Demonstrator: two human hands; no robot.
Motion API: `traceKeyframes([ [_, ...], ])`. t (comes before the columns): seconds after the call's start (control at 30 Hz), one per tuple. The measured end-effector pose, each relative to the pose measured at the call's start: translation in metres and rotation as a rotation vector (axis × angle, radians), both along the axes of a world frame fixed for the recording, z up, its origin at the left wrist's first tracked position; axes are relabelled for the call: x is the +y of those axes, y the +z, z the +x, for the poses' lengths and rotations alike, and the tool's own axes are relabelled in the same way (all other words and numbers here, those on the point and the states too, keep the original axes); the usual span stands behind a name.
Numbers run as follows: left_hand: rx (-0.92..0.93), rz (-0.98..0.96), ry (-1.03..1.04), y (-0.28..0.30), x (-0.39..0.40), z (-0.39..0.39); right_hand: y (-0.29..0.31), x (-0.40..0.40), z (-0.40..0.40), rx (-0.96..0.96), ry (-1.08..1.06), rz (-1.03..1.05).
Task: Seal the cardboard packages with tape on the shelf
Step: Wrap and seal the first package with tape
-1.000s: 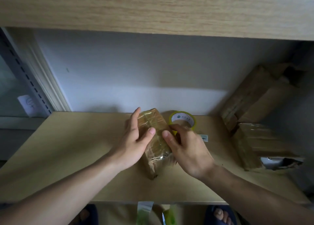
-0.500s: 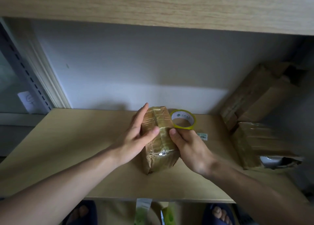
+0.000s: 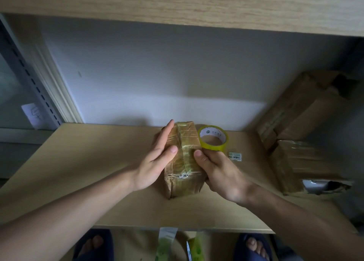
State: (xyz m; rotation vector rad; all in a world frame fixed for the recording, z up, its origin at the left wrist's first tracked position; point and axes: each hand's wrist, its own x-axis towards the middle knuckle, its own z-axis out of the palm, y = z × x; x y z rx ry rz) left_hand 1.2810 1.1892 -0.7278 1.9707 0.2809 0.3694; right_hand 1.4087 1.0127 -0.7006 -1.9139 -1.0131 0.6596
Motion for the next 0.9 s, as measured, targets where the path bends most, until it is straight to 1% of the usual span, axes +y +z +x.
traceKeyframes([
  [0.13,0.034,0.022,-0.023,0.003,0.003,-0.002,0.003,0.001,0.000,0.040,-0.007,-0.011],
  [0.27,0.015,0.049,-0.076,0.001,0.012,-0.005,0.007,0.001,-0.001,-0.005,0.128,-0.012],
  [0.37,0.063,0.087,-0.166,0.007,0.017,-0.008,0.012,-0.002,0.002,0.009,0.180,0.020],
  [0.47,0.109,0.123,-0.223,0.015,0.017,-0.008,0.019,-0.006,0.000,0.085,0.240,0.098],
  [0.57,0.117,0.097,-0.228,0.018,0.017,-0.008,0.024,-0.007,-0.001,0.073,0.275,0.047],
  [0.63,0.145,0.113,-0.218,0.019,0.017,-0.010,0.026,-0.007,0.001,0.051,0.290,0.011],
  [0.7,0.176,0.164,-0.206,0.022,0.016,-0.010,0.026,-0.008,0.003,-0.004,0.301,-0.030],
  [0.83,0.200,0.282,-0.193,0.028,0.011,-0.009,0.026,-0.014,0.004,-0.273,0.363,-0.137],
  [0.9,0.203,0.327,-0.196,0.030,0.010,-0.008,0.021,-0.017,0.005,-0.379,0.378,-0.152],
])
